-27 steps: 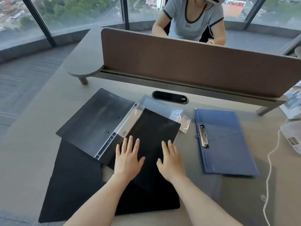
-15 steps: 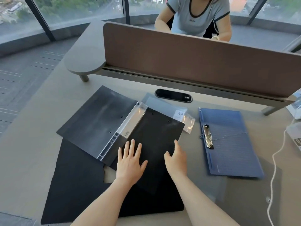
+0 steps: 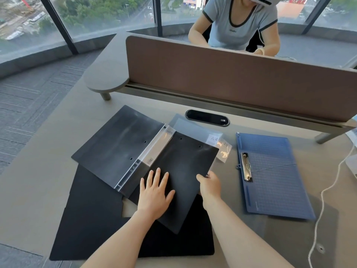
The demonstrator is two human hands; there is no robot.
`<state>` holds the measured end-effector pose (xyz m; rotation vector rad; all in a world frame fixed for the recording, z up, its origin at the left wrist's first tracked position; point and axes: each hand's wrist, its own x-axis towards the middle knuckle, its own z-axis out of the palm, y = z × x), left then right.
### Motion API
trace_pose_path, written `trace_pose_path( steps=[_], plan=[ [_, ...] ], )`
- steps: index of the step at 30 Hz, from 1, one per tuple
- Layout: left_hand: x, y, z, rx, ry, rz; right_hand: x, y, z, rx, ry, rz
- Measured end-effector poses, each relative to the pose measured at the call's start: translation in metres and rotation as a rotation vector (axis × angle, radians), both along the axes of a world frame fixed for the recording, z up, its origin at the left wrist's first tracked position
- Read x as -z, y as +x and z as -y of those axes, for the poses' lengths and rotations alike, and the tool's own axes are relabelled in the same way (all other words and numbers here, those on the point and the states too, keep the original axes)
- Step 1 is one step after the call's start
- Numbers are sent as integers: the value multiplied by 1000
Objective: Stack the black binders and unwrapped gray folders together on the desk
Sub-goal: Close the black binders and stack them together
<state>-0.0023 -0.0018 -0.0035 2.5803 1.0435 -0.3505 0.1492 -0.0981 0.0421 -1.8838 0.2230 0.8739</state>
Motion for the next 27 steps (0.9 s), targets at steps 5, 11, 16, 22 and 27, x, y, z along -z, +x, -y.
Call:
trace_pose_path(
  steps=[5,11,16,22,27],
  plan=[
    [-12,-2,-2,-38,-36,39,-4,1,4,-87,9,81],
    [-45,-2,-24,-234,49,238,-22,6,9,-53,140,172],
    [-81,3,-49,-417,-65,434,-49,14,11,-24,250,229],
    [-122,5,-65,-514,-168,695,-78,24,11,-54,415,221],
    [-154,-5,-70,-557,-255,864,-94,25,5,-96,541,218]
  ],
)
